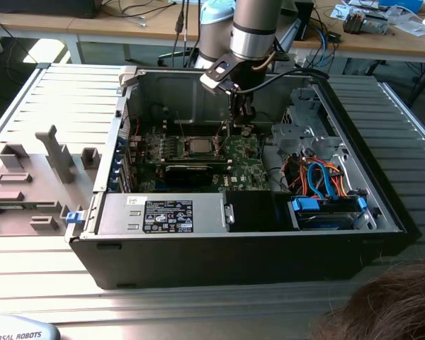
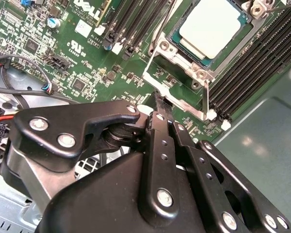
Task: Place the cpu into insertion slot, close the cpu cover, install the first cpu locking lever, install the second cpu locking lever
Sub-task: 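Close the cpu cover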
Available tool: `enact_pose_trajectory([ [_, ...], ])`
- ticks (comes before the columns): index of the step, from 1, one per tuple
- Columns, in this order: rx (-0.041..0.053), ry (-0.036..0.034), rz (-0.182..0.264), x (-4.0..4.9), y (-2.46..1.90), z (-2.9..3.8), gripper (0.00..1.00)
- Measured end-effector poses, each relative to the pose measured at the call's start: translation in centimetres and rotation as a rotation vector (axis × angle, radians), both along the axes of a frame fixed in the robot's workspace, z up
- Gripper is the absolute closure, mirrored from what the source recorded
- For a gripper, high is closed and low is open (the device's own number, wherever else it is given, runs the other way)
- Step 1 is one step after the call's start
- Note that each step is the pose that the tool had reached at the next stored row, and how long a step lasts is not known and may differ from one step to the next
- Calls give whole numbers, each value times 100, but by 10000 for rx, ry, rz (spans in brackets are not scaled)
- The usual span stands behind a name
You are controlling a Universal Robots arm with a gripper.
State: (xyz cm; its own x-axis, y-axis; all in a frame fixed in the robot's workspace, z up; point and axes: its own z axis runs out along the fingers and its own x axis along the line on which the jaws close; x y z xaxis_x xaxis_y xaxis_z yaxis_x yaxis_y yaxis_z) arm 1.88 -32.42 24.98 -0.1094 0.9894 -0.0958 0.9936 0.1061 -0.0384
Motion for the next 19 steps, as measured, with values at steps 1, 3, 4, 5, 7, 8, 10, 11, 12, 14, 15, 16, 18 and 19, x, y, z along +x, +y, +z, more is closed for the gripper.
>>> enact_pose_trajectory([
  [1,-1,0,0,-3,0,0,89],
  [3,-4,0,-1,-11,0,-1,89],
  [4,-4,0,0,-14,0,-1,89],
  [5,-6,0,-1,-16,0,-1,89],
  [7,-8,1,-1,-20,0,-2,89],
  [8,-9,0,0,-22,0,-2,89],
  [10,-11,1,-1,-25,0,-3,89],
  [11,-13,1,0,-26,0,-3,89],
  [12,-15,0,0,-28,0,-3,89],
  [14,-19,1,-1,-33,0,-4,89],
  [15,-21,1,0,-34,0,-4,89],
  [16,-22,0,0,-36,0,-5,89],
  [18,-42,1,-1,-49,0,-9,89],
  [19,-63,0,0,-59,0,-13,89],
])
